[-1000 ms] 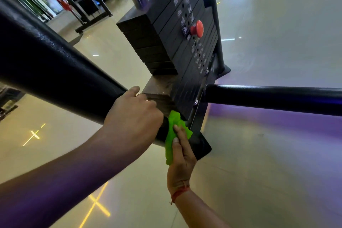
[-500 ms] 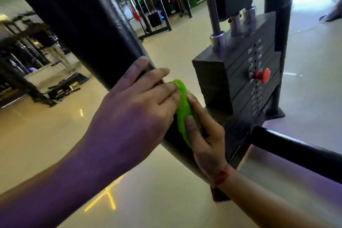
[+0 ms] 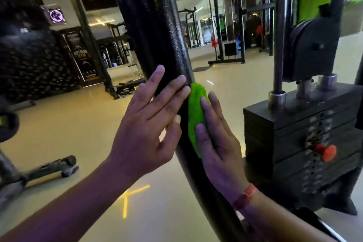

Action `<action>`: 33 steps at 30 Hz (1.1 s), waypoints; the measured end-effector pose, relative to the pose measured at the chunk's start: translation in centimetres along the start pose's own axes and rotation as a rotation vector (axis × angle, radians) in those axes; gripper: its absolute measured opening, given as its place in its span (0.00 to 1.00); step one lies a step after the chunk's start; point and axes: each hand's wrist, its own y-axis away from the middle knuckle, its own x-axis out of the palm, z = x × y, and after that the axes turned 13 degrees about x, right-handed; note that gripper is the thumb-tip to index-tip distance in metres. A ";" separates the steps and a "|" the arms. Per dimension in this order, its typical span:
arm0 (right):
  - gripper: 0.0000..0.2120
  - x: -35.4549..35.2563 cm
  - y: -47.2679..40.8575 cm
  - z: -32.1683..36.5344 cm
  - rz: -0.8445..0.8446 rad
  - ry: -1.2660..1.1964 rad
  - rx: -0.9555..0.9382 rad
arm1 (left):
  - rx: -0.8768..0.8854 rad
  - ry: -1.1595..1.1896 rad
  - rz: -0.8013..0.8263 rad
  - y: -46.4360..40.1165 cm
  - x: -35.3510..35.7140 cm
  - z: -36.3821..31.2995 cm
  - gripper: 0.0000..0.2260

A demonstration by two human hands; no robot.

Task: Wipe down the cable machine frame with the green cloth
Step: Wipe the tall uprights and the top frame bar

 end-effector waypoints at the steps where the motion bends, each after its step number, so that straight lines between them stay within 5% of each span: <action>1: 0.24 0.1 -1.1 0.6 0.005 0.000 -0.023 | -0.042 0.026 -0.022 -0.2 -0.2 -0.1 0.23; 10: 0.22 0.5 -3.5 3.3 0.015 0.026 -0.112 | -0.397 0.297 -0.234 -1.1 -1.8 0.3 0.26; 33: 0.22 3.5 -12.6 14.4 -0.127 0.273 -0.202 | -0.355 0.886 -0.493 -5.4 -4.4 7.7 0.23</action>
